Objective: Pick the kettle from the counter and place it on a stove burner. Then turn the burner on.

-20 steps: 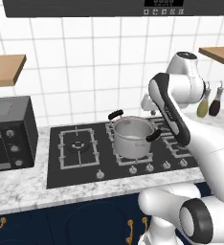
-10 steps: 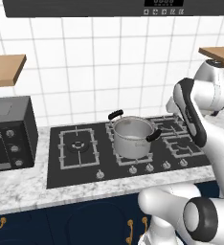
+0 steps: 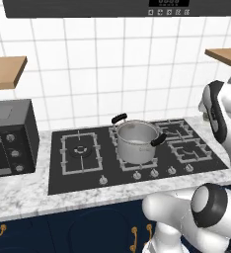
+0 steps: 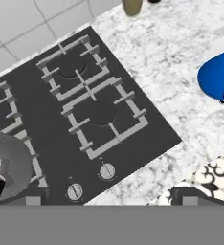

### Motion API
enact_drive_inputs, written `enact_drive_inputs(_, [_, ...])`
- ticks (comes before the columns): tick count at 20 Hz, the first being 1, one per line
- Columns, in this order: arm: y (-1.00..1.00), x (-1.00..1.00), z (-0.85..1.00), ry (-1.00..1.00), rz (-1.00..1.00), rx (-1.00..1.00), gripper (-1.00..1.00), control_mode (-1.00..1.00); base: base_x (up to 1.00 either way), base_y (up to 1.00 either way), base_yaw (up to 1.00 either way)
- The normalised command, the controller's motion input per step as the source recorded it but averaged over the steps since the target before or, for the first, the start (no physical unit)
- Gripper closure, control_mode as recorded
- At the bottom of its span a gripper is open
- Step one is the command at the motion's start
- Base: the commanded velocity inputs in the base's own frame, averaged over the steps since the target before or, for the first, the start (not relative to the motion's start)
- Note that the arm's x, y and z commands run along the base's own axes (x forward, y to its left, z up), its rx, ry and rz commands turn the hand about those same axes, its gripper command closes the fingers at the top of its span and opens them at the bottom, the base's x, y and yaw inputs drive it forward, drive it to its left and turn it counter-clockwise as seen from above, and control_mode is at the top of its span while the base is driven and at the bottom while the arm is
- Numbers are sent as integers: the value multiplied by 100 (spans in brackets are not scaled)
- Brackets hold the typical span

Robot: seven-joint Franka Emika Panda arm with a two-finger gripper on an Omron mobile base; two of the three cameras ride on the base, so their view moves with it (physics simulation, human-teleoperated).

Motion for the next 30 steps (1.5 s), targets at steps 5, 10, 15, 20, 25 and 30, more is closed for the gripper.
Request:
enact_drive_inputs(5, [-100,0,-9,1,-34,7,-100,-100,0,0,0])
enact_drive_inputs(10, [-100,1,-27,11,-30,6,-100,-100,0,0,0])
enact_drive_inputs(15, [-100,5,-32,15,-22,5,-100,-100,0,0,0])
enact_drive_inputs(20, [-100,0,-22,12,-9,8,-100,-100,0,0,0])
enact_drive_inputs(25, [-80,-1,-43,3,0,0,-100,-100,0,0,0])
enact_drive_inputs(30, [-17,17,-20,-6,6,1,-100,-100,0,0,0])
